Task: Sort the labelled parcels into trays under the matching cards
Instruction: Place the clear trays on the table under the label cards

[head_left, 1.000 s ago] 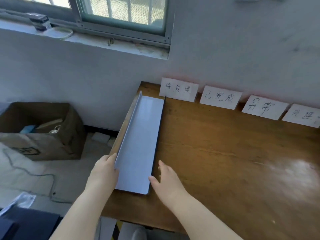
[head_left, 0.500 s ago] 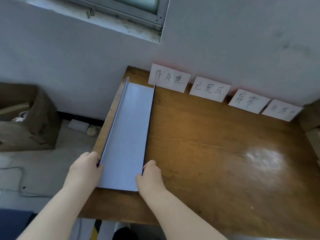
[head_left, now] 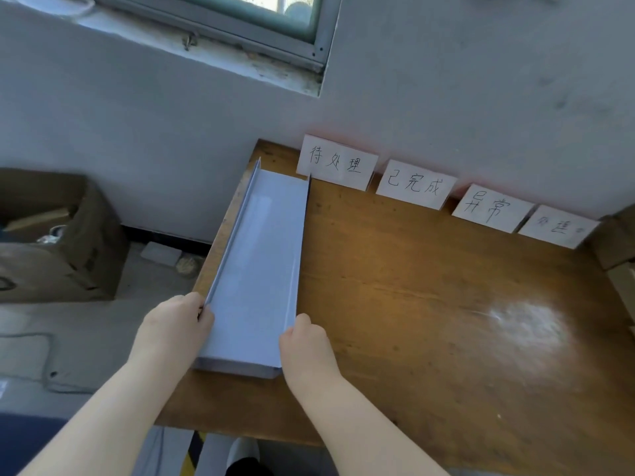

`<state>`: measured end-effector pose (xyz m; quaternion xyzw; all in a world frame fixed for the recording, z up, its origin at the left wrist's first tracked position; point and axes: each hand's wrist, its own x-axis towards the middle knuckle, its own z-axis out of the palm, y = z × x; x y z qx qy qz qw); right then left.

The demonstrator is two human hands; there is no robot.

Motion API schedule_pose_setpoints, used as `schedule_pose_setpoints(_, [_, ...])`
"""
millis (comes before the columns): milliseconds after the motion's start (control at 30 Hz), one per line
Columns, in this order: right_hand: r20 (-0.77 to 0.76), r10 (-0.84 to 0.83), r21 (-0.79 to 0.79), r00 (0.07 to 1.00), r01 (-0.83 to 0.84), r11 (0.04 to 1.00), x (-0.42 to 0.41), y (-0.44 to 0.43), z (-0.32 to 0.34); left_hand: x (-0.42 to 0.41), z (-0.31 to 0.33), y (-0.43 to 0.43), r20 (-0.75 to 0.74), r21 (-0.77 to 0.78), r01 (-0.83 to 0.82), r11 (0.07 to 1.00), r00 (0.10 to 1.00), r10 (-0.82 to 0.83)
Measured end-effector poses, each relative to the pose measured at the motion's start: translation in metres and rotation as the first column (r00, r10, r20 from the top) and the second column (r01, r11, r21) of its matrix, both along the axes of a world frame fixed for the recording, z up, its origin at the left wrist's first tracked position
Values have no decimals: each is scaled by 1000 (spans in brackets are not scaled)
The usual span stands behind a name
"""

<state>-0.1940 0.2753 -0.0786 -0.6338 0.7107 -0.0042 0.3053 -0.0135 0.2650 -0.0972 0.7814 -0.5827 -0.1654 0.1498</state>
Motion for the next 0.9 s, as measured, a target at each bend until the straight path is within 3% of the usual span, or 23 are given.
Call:
schedule_pose_setpoints(167, [89, -73, -66, 993, 79, 995, -12, 3, 7, 2, 11, 5, 4, -73, 18, 997, 1000, -17])
schedule_pose_setpoints(533, [119, -13, -339, 993, 53, 939, -68, 23, 26, -9, 23, 27, -1, -338, 108, 935, 993, -115])
schedule_pose_setpoints(667, [118, -68, -405, 991, 111, 908, -100, 29, 28, -33, 34, 24, -15, -367, 118, 923, 991, -133])
schedule_pose_setpoints(900, [91, -198, -388, 976, 218, 896, -194, 49, 28, -116, 37, 25, -108, -320, 93, 943, 985, -134])
